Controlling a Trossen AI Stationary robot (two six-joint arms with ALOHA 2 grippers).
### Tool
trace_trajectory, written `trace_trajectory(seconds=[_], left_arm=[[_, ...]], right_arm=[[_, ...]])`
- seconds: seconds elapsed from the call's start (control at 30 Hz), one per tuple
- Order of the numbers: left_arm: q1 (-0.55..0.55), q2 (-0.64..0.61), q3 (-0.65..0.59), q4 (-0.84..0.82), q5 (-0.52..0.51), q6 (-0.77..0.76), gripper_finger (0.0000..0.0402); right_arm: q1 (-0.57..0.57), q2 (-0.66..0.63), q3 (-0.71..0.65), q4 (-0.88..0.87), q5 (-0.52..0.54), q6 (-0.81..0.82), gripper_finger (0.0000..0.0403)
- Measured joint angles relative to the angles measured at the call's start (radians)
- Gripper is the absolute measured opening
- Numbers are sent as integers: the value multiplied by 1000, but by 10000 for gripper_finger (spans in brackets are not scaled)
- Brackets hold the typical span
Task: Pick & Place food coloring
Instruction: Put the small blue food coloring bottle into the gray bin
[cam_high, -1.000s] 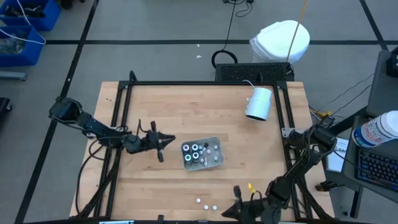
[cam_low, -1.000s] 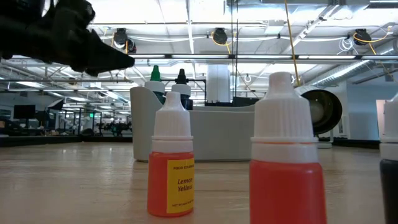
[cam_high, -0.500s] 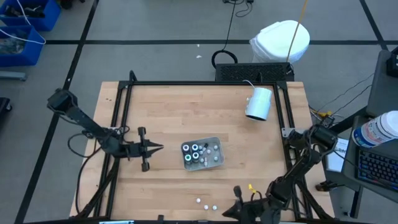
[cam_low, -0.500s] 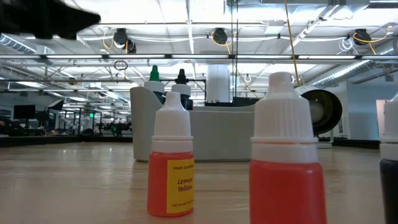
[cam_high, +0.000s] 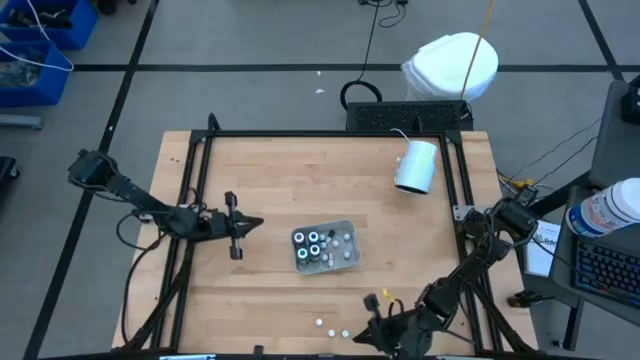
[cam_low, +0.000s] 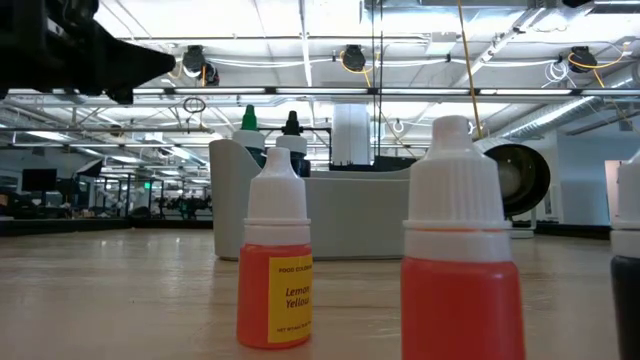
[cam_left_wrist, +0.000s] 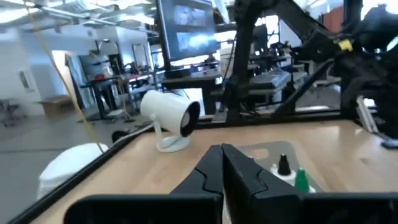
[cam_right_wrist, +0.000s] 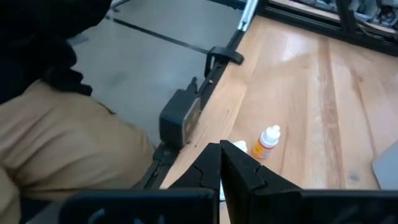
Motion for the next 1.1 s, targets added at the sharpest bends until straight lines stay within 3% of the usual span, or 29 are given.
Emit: trace_trajectory(seconds=[0.13,0.33,0.6,0.93,1.1], left_arm=[[0,1,0,-51,9,-66,31],[-1,0,0,-77,18,-151,60],[-25,0,0,-116,20,-205,65],[-25,0,0,-87,19,-141,65],[-25,1,0,-88,19,-142,65]], right_arm=[[0,0,0,-3,-28,-7,13],[-14,0,0,16,-54,-8,87],[-41,0,0,-5,-108,7,161],[-74,82,5,98,-129,-33,168],[-96,117,35,48,-128,-26,170]])
